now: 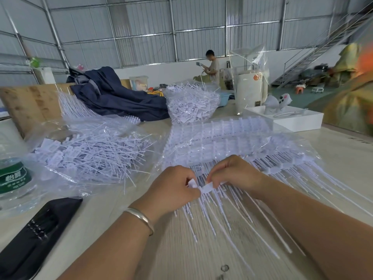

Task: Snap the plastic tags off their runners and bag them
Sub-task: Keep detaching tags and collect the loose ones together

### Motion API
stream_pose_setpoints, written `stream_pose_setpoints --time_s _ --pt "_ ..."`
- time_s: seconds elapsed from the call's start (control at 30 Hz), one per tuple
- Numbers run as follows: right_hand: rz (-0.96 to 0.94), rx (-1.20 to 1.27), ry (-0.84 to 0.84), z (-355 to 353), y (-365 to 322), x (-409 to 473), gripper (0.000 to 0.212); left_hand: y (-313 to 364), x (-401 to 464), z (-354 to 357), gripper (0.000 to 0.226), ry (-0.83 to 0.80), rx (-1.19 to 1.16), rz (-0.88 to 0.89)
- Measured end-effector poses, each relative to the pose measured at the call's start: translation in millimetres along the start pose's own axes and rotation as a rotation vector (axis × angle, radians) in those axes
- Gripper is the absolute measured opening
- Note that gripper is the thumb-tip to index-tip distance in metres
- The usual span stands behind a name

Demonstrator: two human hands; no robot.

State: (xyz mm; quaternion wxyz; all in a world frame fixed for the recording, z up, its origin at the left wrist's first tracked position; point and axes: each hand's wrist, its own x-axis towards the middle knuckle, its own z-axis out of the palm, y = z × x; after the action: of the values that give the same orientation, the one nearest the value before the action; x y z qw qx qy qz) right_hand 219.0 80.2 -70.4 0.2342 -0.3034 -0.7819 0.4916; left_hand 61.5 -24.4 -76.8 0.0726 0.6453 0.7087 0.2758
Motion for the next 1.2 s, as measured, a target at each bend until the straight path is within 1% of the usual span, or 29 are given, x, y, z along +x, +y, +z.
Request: stream_pose_setpoints --time_s 0.07,0.13,0.27,0.3,0.37,0.4,0.47,0.53,0.6,0.63,0.7,0.77,0.8,0.83,0.93,0.97,1.0,1.03,1.1,1.17,1.2 --pt "0.004 0.012 0.006 -1 1 0 0.021 1 -1 1 0.017 0.042 0.04 -0.022" --pt "-0.005 0.05 0.019 -2 1 1 0.015 6 -1 1 0.019 0.133 0.091 -0.089" --pt "-0.009 0.093 0.056 -5 0 5 0.009 19 3 11 0.031 0.283 0.163 -0.136" --pt "-0.005 0.078 0.037 -6 -1 4 0.008 18 3 11 0.031 0.306 0.199 -0.161" --pt "-0.005 0.038 -0.024 -9 -4 -1 0.013 4 4 3 0.027 0.322 0.259 -0.256" --pt "-0.015 0.048 -0.035 -11 -4 -3 0.012 -7 4 -4 0.027 0.317 0.249 -0.303" --pt "-0.069 0.119 -0.018 -15 -3 -3 0.006 -24 2 -13 0.029 0.3 0.139 -0.346" --pt "-0.112 0.154 0.02 -18 -1 -1 0.014 -25 1 -15 0.025 0.309 -0.068 -0.348" --pt "-0.118 0.144 0.048 -18 0 0 0.013 -17 4 -12 0.022 0.301 -0.216 -0.332" --pt "-0.11 0.142 0.053 -18 2 -1 0.011 -13 5 -10 0.022 0.292 -0.241 -0.31" --pt "-0.106 0.124 0.061 -16 1 -2 0.006 -5 7 -6 0.022 0.277 -0.218 -0.259" --pt "-0.128 0.085 0.073 -15 0 -4 0.007 1 4 -5 0.032 0.274 -0.21 -0.225" --pt "-0.147 0.067 0.078 -14 0 -4 0.008 3 2 -5 0.037 0.256 -0.25 -0.235" --pt "-0.17 0.055 0.081 -14 -1 -4 0.008 6 0 -5 0.042 0.217 -0.357 -0.278" --pt "-0.25 0.023 0.047 -9 -3 -5 0.01 13 -1 -7 0.051 0.019 -0.976 -0.516" --pt "-0.28 -0.008 0.038 -7 -4 -5 0.01 13 0 -8 0.052 -0.014 -1.098 -0.558" --pt "-0.308 -0.042 0.037 -5 -4 -5 0.012 12 1 -7 0.05 -0.037 -1.149 -0.566" --pt "-0.333 -0.071 0.04 -3 -4 -5 0.014 13 1 -7 0.046 -0.053 -1.158 -0.548" --pt "-0.372 -0.128 0.052 -1 -4 -4 0.016 15 0 -7 0.03 -0.075 -1.075 -0.475" --pt "-0.396 -0.182 0.065 -2 -3 -3 0.016 16 -2 -7 0.02 -0.052 -0.98 -0.43" --pt "-0.396 -0.193 0.069 -4 -2 -2 0.017 15 -3 -7 0.019 -0.029 -0.974 -0.437"
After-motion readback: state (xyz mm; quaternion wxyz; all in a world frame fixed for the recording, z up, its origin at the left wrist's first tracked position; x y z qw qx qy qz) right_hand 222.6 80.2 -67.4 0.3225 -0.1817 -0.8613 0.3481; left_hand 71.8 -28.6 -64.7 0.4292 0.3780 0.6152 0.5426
